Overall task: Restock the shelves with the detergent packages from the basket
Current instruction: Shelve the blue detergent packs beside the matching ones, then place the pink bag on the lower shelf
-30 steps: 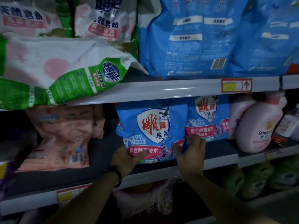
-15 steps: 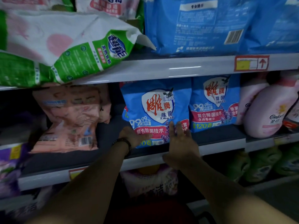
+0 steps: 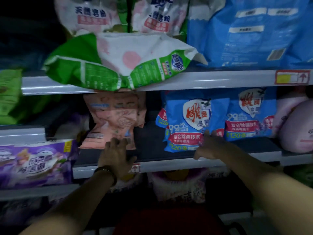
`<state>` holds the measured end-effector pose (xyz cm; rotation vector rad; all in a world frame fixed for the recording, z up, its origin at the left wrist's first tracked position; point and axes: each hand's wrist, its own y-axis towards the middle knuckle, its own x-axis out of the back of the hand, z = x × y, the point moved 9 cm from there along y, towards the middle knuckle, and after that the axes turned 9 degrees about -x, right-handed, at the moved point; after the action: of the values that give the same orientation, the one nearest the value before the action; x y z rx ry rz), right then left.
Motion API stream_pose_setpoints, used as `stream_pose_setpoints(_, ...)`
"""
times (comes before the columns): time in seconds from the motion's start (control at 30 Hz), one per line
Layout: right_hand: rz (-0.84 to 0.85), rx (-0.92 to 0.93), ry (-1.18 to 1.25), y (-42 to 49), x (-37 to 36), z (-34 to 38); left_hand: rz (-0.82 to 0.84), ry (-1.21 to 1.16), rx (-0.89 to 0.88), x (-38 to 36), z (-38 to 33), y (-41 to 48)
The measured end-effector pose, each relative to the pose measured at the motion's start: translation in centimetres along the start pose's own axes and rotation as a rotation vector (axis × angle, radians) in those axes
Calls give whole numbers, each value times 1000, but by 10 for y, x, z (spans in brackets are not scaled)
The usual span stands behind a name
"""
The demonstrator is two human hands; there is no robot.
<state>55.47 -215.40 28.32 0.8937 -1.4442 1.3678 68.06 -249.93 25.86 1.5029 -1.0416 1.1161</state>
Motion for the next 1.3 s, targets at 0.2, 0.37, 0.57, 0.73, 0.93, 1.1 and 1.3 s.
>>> stream_pose_setpoints(0.2,-277,185,-183,-72,-12,89,325,80,29,-28,73,-28)
stream_pose_setpoints(0.37,-94,407,263,-90,-40,171,322,129,-38,-25,74,-13)
stream_pose_setpoints(0.57,10,326,550,-70,-65,233,317,166,-53,-36,74,-6)
stream_pose_setpoints(0.73,131,156,771,-38,-84,266,312,224,-74,-43,76,-3)
stream_pose_setpoints(0.93,137,81,814,-20,-90,292,323,206,-97,-35,73,3)
stream_pose_setpoints(1.1,78,203,784,-18,-84,301,351,160,-78,-32,77,5)
stream_pose_setpoints(1.3,-18,306,960,-70,-48,256,172,-127,-28,15,81,-15)
